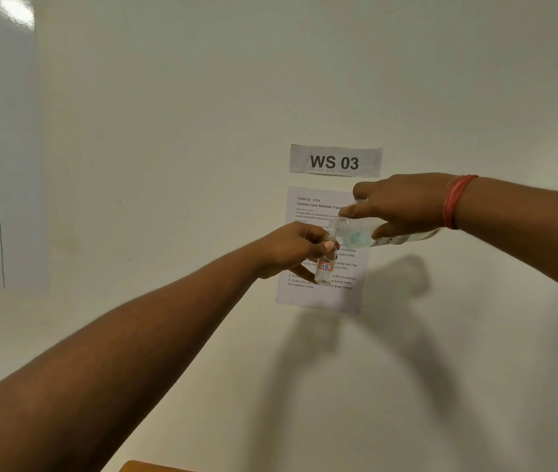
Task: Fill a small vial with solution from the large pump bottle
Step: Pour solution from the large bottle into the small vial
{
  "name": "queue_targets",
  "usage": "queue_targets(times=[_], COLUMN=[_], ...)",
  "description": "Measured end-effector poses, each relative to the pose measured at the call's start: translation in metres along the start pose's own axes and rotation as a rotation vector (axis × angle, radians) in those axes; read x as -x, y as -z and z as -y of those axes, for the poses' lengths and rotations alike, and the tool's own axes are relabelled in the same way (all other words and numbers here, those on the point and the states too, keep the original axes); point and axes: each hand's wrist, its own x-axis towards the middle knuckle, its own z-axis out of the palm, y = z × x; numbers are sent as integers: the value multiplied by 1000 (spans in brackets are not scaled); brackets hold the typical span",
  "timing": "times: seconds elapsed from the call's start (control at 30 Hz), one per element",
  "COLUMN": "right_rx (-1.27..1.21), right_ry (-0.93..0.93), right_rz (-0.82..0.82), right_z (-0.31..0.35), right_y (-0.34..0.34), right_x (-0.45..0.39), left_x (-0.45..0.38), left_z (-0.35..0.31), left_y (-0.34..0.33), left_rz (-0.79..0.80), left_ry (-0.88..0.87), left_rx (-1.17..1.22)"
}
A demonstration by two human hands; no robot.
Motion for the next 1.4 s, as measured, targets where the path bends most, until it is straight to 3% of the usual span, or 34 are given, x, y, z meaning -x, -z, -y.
queue_targets(times=[1.4], right_rx=[-12], right_ry=[15], right_rz=[16], right_z=[3], right_y=[0], right_x=[-5], left_x=[0], left_z=[7], left_y=[2], left_rz=[2], left_ry=[2], left_rx=[14])
